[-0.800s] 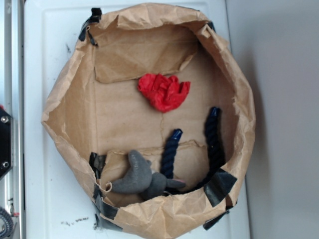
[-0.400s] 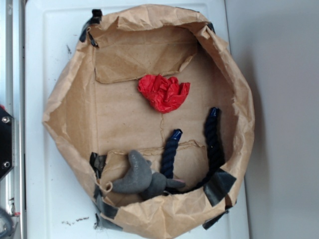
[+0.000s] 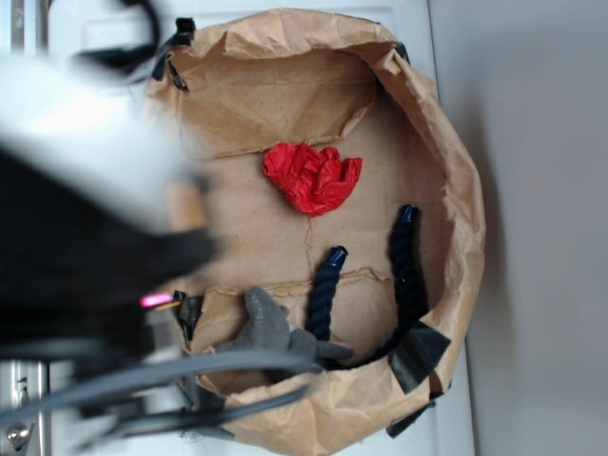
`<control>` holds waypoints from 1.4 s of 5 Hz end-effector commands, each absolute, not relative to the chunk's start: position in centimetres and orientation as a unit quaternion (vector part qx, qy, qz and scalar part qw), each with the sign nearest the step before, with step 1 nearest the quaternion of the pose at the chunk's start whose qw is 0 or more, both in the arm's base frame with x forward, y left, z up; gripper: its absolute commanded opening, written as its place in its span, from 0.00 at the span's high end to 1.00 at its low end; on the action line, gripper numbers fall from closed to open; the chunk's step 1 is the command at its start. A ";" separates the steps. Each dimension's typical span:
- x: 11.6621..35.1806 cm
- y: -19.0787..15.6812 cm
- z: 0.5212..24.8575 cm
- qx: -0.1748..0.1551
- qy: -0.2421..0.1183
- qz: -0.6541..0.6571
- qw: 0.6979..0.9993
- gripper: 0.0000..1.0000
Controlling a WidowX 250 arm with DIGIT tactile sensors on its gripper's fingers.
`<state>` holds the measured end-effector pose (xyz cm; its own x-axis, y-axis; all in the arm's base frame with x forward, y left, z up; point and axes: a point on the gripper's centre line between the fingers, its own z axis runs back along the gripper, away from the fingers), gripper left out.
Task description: Grab the red paper.
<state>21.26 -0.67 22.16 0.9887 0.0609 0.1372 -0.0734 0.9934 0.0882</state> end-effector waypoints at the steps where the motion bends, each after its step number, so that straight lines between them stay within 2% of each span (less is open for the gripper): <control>1: 21.6 -0.7 23.5 0.050 -0.091 0.033 0.994 0.00; 2: 21.6 -0.7 23.5 0.050 -0.091 0.033 0.994 0.00; 3: 23.8 1.1 18.5 0.061 -0.099 0.020 0.993 0.00; 4: 24.8 2.3 13.6 0.053 -0.092 0.018 0.994 0.00; 5: 25.7 3.3 10.4 0.041 -0.081 0.008 0.996 0.00; 7: 25.7 3.3 10.4 0.041 -0.081 0.008 0.996 0.00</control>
